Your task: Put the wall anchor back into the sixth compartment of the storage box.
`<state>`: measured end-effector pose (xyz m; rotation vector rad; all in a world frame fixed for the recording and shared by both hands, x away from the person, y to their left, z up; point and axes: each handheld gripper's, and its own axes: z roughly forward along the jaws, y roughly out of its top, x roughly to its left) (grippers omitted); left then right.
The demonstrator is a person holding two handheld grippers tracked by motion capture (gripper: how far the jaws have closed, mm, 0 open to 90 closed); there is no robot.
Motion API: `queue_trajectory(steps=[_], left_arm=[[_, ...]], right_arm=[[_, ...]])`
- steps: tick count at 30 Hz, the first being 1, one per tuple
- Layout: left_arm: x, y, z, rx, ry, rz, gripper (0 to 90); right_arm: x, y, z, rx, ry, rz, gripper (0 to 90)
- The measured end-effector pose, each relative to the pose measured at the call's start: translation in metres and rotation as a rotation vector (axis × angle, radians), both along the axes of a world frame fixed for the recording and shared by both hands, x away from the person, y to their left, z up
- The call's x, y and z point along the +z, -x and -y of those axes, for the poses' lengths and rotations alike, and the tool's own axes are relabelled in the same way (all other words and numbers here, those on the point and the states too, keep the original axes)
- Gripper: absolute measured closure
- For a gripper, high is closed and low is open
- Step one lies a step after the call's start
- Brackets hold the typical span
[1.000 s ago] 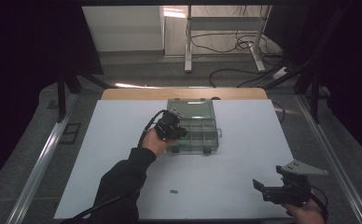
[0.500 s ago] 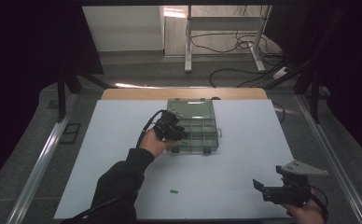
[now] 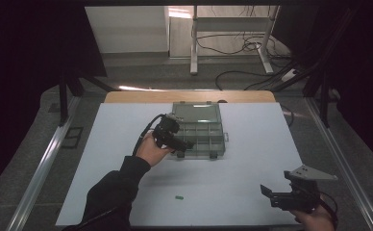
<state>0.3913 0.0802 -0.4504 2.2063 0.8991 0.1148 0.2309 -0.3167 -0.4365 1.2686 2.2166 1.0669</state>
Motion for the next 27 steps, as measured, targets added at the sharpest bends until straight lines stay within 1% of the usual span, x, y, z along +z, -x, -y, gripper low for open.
queue_trajectory(steps=[2, 5, 7, 8, 9, 11, 15, 19, 22, 25, 27], left_arm=[[0.000, 0.004, -0.004, 0.000, 0.015, -0.005, 6.6], [0.001, 0.010, -0.011, 0.001, 0.021, 0.004, 3.0], [0.000, 0.014, -0.014, 0.005, 0.016, 0.013, 0.0], [0.000, 0.016, -0.016, 0.008, 0.009, 0.019, 0.0], [0.000, 0.019, -0.017, 0.009, 0.004, 0.018, 0.0], [0.000, 0.023, -0.020, -0.001, 0.015, 0.005, 0.0], [0.001, 0.034, -0.026, -0.014, 0.044, 0.007, 0.0], [0.003, 0.046, -0.029, -0.022, 0.037, 0.023, 0.0], [0.003, 0.054, -0.031, -0.022, 0.043, 0.029, 0.0], [0.001, 0.062, -0.034, -0.012, 0.023, 0.040, 0.0], [-0.001, 0.067, -0.037, -0.013, 0.016, 0.038, 0.0]], right_arm=[[0.000, 0.000, 0.000, 0.001, 0.000, -0.001, 2.2], [0.000, 0.000, 0.000, 0.001, 0.000, -0.002, 2.2], [0.000, 0.000, 0.000, 0.001, 0.000, -0.001, 2.2], [0.000, 0.000, 0.000, 0.000, 0.000, -0.002, 2.2], [0.000, 0.000, 0.000, 0.000, 0.000, -0.002, 2.2], [0.000, 0.000, 0.000, 0.000, 0.001, -0.003, 2.2], [0.000, 0.000, 0.000, 0.000, 0.001, -0.002, 2.2], [0.000, 0.000, 0.000, -0.002, 0.001, -0.002, 2.2], [0.000, 0.000, 0.000, 0.000, 0.000, -0.001, 2.2], [0.000, 0.000, 0.000, 0.000, 0.001, 0.003, 2.2], [0.000, 0.000, 0.000, 0.002, 0.001, 0.005, 2.2]])
